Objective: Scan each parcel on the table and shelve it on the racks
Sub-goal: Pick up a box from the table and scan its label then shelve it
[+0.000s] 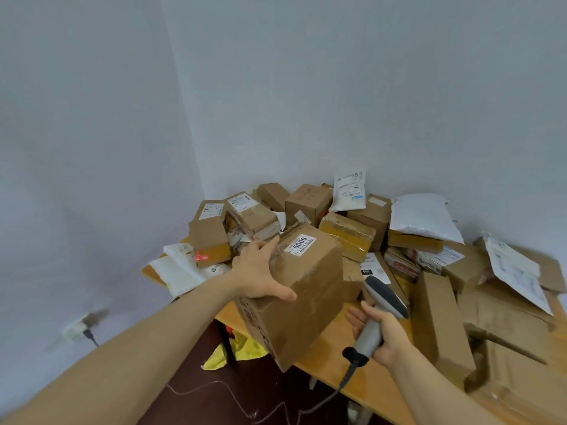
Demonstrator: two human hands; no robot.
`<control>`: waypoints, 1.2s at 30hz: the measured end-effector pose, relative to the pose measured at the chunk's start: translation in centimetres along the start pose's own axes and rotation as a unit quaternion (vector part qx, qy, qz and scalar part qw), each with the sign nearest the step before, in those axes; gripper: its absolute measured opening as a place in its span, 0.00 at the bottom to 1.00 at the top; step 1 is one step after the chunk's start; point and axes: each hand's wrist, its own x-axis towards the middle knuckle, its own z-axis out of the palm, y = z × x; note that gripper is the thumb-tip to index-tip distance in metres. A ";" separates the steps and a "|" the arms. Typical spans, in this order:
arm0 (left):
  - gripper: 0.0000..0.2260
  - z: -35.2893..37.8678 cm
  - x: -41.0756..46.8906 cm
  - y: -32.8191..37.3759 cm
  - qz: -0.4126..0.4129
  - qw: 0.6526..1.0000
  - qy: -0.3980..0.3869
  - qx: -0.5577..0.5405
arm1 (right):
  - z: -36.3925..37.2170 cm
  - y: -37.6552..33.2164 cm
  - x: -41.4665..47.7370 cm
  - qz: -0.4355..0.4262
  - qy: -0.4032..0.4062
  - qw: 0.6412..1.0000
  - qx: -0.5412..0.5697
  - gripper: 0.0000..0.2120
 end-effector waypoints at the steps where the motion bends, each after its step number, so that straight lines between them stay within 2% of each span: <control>1: 0.60 0.6 0.1 0.5 0.015 0.999 -0.004 0.033 | 0.0 0.0 -0.2 -0.003 0.003 1.000 -0.002 0.12; 7: 0.57 2.9 1.4 1.4 0.095 0.984 -0.031 0.149 | 0.5 -0.9 -1.2 -0.039 0.024 0.999 0.007 0.05; 11: 0.59 3.8 1.2 1.8 0.126 0.970 -0.055 0.198 | 0.8 -1.4 -2.0 -0.052 0.043 0.998 0.009 0.01; 13: 0.60 4.2 1.0 1.9 0.138 0.963 -0.071 0.222 | 0.9 -1.5 -2.6 -0.048 0.050 0.998 -0.005 0.05; 20: 0.60 5.3 0.6 -0.1 0.131 0.952 -0.067 0.270 | 1.5 -0.4 -4.0 -0.122 0.088 0.978 -0.148 0.10; 24: 0.64 5.7 -0.2 -1.2 0.092 0.947 -0.095 0.293 | 1.7 0.6 -4.0 -0.144 0.113 0.971 -0.155 0.11; 27: 0.68 5.9 -1.1 -1.7 0.056 0.959 -0.081 0.267 | 1.3 1.0 -4.1 -0.152 0.118 0.970 -0.151 0.09; 31: 0.67 7.3 -2.8 -1.9 0.059 0.979 -0.050 0.191 | 1.1 1.2 -4.9 -0.138 0.120 0.966 -0.181 0.10; 36: 0.66 8.2 -4.8 -0.8 0.051 0.981 -0.017 0.188 | -0.2 1.1 -6.0 -0.141 0.101 0.960 -0.221 0.13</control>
